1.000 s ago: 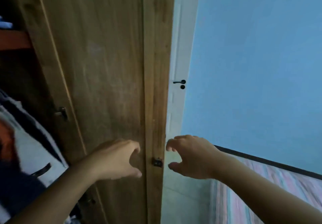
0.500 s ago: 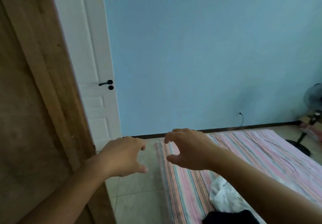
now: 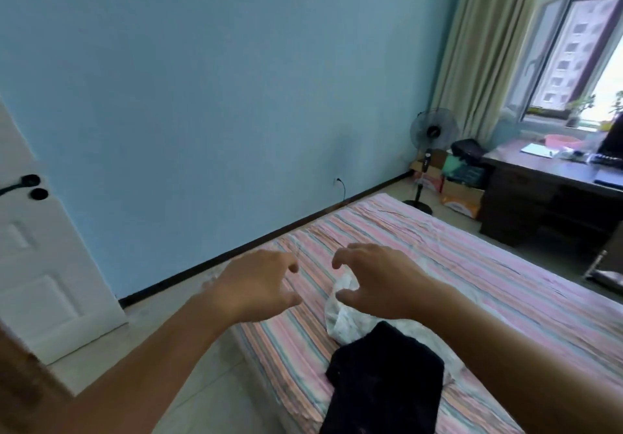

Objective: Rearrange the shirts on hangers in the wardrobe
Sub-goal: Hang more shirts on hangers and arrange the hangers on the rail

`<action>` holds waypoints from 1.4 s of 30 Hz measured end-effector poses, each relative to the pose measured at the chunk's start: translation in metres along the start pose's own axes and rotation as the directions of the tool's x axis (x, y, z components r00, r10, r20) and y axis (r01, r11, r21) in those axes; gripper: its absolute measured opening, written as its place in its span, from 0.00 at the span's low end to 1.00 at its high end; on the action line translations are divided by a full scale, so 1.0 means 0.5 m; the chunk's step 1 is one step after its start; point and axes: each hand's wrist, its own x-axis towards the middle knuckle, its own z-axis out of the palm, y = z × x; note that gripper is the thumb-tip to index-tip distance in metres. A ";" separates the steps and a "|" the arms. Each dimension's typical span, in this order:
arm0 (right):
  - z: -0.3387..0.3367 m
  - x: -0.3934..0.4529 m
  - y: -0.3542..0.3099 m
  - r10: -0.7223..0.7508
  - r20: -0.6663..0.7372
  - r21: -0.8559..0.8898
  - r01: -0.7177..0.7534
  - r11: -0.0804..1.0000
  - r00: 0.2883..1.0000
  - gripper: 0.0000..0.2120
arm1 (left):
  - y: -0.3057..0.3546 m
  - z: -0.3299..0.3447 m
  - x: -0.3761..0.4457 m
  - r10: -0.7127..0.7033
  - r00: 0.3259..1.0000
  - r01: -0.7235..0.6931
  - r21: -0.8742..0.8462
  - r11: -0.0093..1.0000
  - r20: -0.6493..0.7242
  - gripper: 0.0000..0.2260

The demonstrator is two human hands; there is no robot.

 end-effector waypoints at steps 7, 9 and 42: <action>0.019 -0.078 0.146 0.181 0.002 -0.001 -0.181 0.984 0.984 0.21 | 0.113 0.057 0.131 0.142 0.989 -0.140 -0.057 0.989 0.046 0.23; 0.025 -0.091 0.192 0.220 0.008 0.009 -0.220 0.975 0.975 0.22 | 0.144 0.080 0.173 0.167 0.984 -0.163 -0.072 0.984 0.059 0.22; 0.658 -0.037 0.857 0.602 0.236 0.160 -0.641 0.751 0.763 0.16 | 0.283 0.793 0.785 0.040 0.925 0.027 -0.171 0.985 0.377 0.18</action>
